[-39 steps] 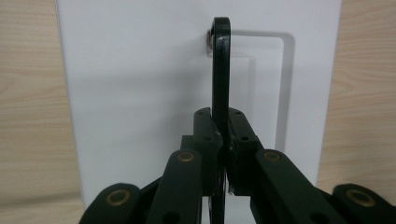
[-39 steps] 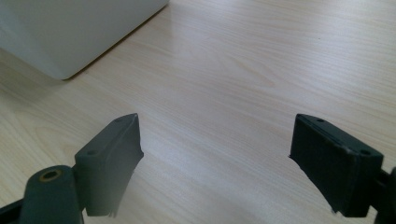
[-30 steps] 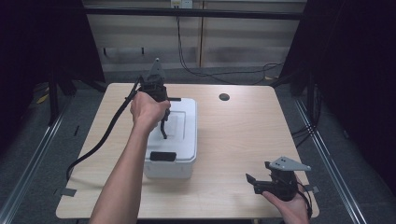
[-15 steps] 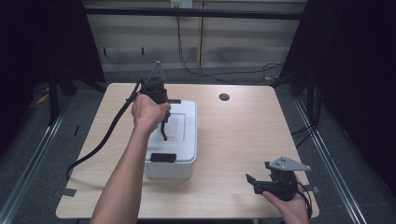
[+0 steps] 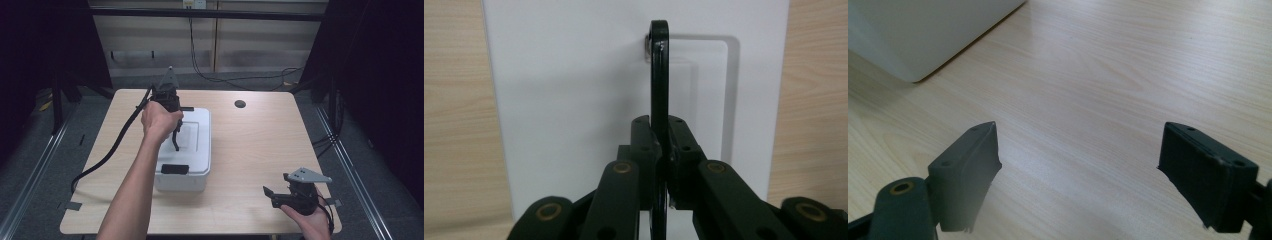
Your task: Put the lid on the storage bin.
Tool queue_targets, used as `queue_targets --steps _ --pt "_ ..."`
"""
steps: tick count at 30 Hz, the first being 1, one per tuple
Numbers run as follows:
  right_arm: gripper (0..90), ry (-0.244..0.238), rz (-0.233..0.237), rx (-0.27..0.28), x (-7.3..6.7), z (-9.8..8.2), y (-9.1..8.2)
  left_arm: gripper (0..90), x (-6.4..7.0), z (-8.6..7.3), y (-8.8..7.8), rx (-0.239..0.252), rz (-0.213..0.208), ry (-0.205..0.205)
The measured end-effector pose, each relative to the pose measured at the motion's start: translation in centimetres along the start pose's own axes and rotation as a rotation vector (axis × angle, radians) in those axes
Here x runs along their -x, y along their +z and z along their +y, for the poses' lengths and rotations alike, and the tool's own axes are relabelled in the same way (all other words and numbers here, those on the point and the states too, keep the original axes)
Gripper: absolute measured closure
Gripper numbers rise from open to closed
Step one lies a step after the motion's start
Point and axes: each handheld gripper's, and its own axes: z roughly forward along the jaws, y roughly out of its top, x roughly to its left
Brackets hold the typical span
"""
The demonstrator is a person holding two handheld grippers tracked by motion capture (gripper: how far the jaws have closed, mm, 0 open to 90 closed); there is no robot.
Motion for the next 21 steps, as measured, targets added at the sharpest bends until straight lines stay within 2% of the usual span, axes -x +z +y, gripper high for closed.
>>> queue_targets --steps 5,6,10,12,14,21 --pt "15.6 -0.003 -0.001 -0.002 0.0 0.0 0.0 82.7 -0.2 -0.1 0.2 0.003 0.015 0.023" --pt "15.6 -0.003 -0.001 -0.002 0.0 0.0 0.0 81.9 -0.2 -0.1 0.3 0.005 0.022 0.041" --pt "15.6 -0.007 -0.001 -0.002 0.0 0.0 0.0 79.8 -1.3 0.0 1.0 -0.005 0.0 0.037" --pt "15.6 -0.006 -0.001 -0.003 0.0 0.0 0.0 75.7 -1.9 0.0 1.2 -0.008 -0.036 0.035" --pt "15.6 -0.005 -0.001 -0.008 0.0 0.0 0.1 73.0 -2.2 0.0 1.1 -0.003 -0.054 0.04" --pt "15.6 -0.003 -0.001 -0.01 -0.1 0.0 0.1 61.2 -2.6 0.0 0.7 0.034 -0.072 0.06"
